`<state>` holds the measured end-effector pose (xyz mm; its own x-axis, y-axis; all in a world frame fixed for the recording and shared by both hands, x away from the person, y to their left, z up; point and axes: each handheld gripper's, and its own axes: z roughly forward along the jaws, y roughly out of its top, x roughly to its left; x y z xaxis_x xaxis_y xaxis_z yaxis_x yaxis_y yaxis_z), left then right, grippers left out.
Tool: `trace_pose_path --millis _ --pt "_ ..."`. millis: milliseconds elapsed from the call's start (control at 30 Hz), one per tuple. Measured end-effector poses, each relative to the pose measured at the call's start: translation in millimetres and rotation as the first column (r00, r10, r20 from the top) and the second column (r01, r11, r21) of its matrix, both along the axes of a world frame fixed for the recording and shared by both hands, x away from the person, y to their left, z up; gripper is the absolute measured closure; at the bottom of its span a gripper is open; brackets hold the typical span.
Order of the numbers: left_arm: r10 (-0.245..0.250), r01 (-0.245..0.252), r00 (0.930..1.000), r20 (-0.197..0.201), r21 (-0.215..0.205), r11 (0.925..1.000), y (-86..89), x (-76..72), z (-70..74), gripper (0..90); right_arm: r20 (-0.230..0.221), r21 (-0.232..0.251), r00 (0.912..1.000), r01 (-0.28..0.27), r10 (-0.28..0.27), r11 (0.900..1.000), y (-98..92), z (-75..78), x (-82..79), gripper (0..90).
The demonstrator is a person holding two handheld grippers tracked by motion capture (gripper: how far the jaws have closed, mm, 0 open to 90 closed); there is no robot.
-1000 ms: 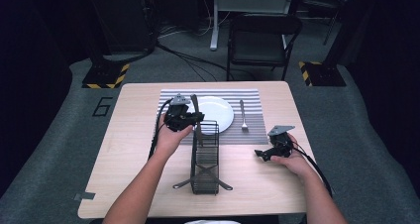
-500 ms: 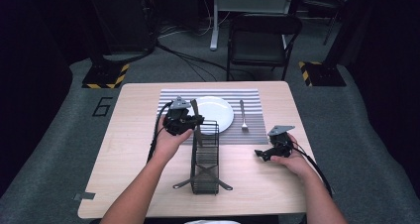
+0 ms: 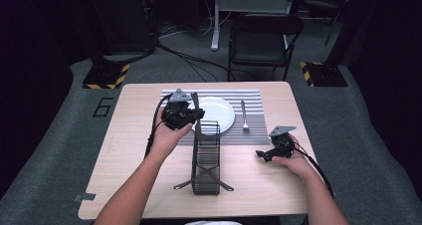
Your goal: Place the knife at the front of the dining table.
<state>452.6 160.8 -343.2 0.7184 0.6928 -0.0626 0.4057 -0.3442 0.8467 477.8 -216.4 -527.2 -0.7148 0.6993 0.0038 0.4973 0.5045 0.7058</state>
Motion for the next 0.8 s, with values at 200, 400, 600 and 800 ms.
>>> trace_pose_path --millis 200,400,600,800 --pt "0.005 -0.005 0.9999 0.011 0.002 1.0000 -0.9 1.2 14.3 82.1 0.000 0.000 1.0000 0.000 0.000 1.000 0.0 0.0 0.0 0.0" --pt "0.012 -0.012 0.9996 0.026 -0.002 0.9999 1.1 0.6 28.6 82.1 0.000 0.000 1.0000 0.000 0.000 1.000 0.0 0.0 0.0 0.0" --pt "0.017 -0.017 0.9988 0.045 -0.003 0.9999 4.6 -2.4 41.2 82.2 0.001 -0.001 1.0000 -0.001 0.001 1.000 -0.1 0.0 0.1 0.0" --pt "0.032 -0.031 0.9976 0.062 -0.011 0.9995 10.9 -4.3 53.5 82.2 0.000 0.000 1.0000 0.000 0.000 1.000 0.0 0.0 0.0 0.0"
